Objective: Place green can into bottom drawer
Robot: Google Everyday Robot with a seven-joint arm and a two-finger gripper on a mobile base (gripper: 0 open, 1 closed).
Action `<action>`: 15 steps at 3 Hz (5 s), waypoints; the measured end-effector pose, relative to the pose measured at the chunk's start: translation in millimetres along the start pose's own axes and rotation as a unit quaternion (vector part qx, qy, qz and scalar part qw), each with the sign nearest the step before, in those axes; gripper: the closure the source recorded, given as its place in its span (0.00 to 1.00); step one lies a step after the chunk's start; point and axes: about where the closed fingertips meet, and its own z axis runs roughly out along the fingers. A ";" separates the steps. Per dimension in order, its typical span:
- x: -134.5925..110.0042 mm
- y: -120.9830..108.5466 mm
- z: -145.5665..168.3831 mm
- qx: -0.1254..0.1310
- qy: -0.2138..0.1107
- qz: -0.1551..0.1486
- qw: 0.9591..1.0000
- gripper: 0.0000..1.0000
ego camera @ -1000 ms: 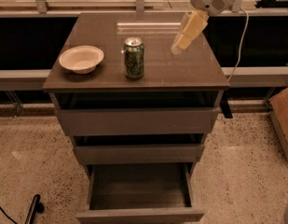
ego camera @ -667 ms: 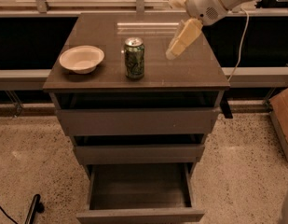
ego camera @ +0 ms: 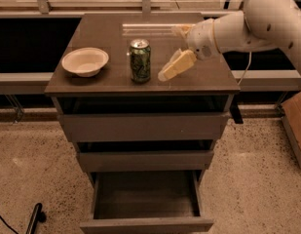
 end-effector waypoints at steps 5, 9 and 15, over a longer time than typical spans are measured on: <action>-9.9 2.8 88.8 -0.018 -0.199 0.089 0.976 0.41; -38.3 58.1 -57.2 0.051 -0.192 0.047 0.979 1.00; 143.5 205.3 25.8 -0.041 -0.303 0.112 0.946 1.00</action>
Offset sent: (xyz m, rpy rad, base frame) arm 0.0284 0.0495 -0.0341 0.3603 0.0033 -0.0243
